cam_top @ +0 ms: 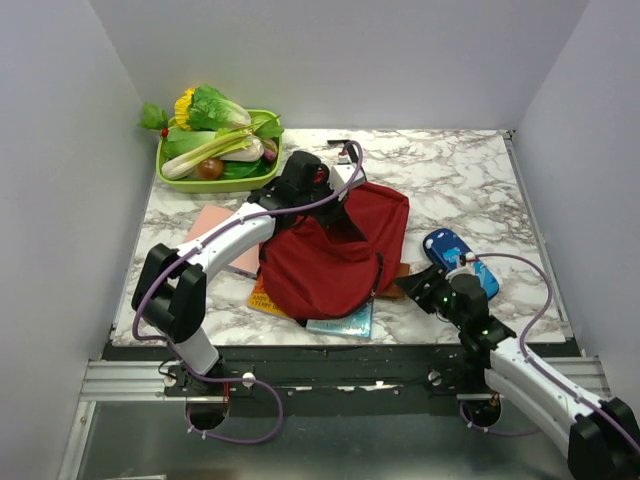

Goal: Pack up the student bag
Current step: Pick up the personal item from the center of the board, then place the personal item in the student bag.

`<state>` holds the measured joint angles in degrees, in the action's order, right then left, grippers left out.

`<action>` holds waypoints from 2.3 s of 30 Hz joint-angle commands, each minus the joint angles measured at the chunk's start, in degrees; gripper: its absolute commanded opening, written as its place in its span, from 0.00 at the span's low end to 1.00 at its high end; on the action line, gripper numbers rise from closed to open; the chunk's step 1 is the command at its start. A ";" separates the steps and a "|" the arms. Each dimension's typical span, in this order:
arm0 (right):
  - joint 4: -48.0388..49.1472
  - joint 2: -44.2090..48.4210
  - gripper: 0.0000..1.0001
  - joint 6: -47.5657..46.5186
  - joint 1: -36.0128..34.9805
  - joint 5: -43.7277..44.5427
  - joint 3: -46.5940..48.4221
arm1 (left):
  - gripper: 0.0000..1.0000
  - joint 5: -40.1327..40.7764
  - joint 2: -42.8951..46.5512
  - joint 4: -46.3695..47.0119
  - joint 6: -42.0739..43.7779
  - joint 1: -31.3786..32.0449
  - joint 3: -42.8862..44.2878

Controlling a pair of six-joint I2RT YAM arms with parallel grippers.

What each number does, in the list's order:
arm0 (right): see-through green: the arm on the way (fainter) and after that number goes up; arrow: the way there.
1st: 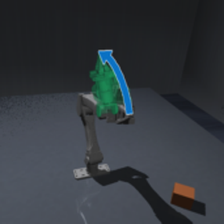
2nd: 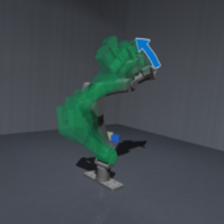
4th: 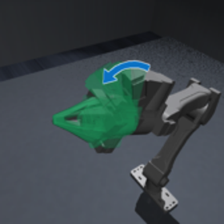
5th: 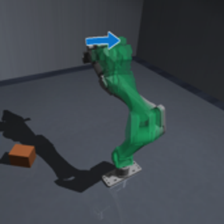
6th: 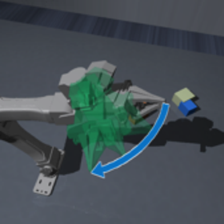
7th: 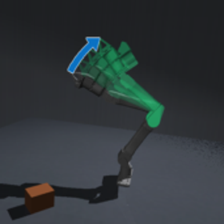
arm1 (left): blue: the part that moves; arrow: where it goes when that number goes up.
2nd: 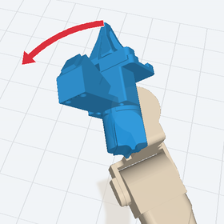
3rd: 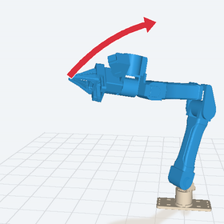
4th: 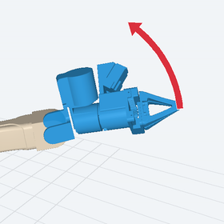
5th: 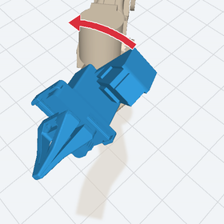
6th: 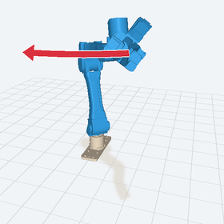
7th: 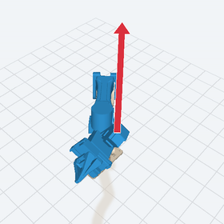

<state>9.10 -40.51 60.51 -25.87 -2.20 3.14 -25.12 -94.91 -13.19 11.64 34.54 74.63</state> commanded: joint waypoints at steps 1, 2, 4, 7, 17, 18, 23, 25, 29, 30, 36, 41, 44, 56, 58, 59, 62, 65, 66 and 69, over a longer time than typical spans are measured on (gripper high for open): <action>0.13 10.08 0.63 2.85 -0.59 -5.45 -2.52 | 0.00 -0.98 3.51 0.53 0.14 0.87 -1.85; -0.14 11.75 0.63 2.95 -0.59 -5.62 -3.13 | 0.00 -0.80 3.68 0.62 0.23 0.88 -2.12; -0.49 14.40 0.62 3.12 -0.59 -5.71 -4.62 | 0.00 -0.89 4.12 0.80 0.14 1.05 -2.73; -0.40 12.32 0.62 3.30 -0.50 -5.63 -5.16 | 0.00 -0.98 4.39 0.71 0.23 1.23 -3.00; -2.33 -5.01 0.61 -1.97 -0.59 -5.81 0.46 | 0.00 -1.33 5.00 1.15 0.93 1.23 -3.18; -2.42 -5.28 0.61 -2.32 -0.59 -5.63 0.90 | 0.00 -1.33 5.00 1.32 0.76 1.23 -3.26; -1.99 -5.10 0.47 -3.03 -0.59 -4.04 1.78 | 0.00 -1.33 5.09 1.59 0.23 1.23 -3.44; -1.90 -5.54 0.32 -3.47 -0.59 -4.13 2.13 | 0.00 -1.42 5.00 1.76 -0.21 1.23 -3.18; -5.75 -3.35 0.04 -6.27 -0.59 -4.05 5.02 | 0.00 -0.63 4.48 2.29 -1.35 1.23 -2.04; -8.03 -1.95 0.01 -7.15 -0.59 -3.78 6.43 | 0.00 -0.28 4.04 2.47 -1.88 1.23 -1.77; -28.77 11.23 0.01 -14.10 -0.59 0.18 19.33 | 0.00 1.04 2.11 5.01 -3.46 1.40 0.07; -38.98 14.05 0.01 -15.16 -0.50 -0.53 27.00 | 0.00 2.45 -0.01 7.30 -4.26 1.75 2.53; -39.26 14.50 0.01 -15.16 -0.59 -1.48 29.91 | 0.00 3.06 -1.06 7.83 -4.17 2.02 3.41; -6.94 -17.37 0.01 -21.14 -0.59 -40.82 33.43 | 0.00 3.59 -2.73 10.38 -4.34 3.60 3.51; -0.54 -21.08 0.01 -19.57 -0.59 -44.28 33.60 | 0.00 3.68 -2.47 10.38 -4.26 3.60 2.98; 1.25 -23.80 0.01 -19.03 -0.59 -47.08 33.60 | 0.00 3.77 -2.30 10.38 -4.26 3.69 2.37; 6.88 -26.81 0.01 -17.01 -0.59 -49.83 32.99 | 0.00 3.68 -1.85 10.03 -3.82 3.69 1.66; 9.43 -30.14 0.01 -15.34 -0.67 -50.36 32.28 | 0.00 3.59 -1.33 9.94 -3.55 3.60 1.40; 10.66 -32.41 0.01 -14.64 -0.59 -51.58 32.20 | 0.00 3.50 -1.15 9.85 -3.64 3.69 1.31; 12.26 -35.24 0.01 -12.79 -0.59 -50.64 32.54 | 0.00 3.33 -0.45 9.68 -3.47 3.69 1.22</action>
<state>14.48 -72.18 44.60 -26.22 -48.90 35.70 -21.85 -97.78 -6.07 8.29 37.74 76.31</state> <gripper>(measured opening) 0.034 0.007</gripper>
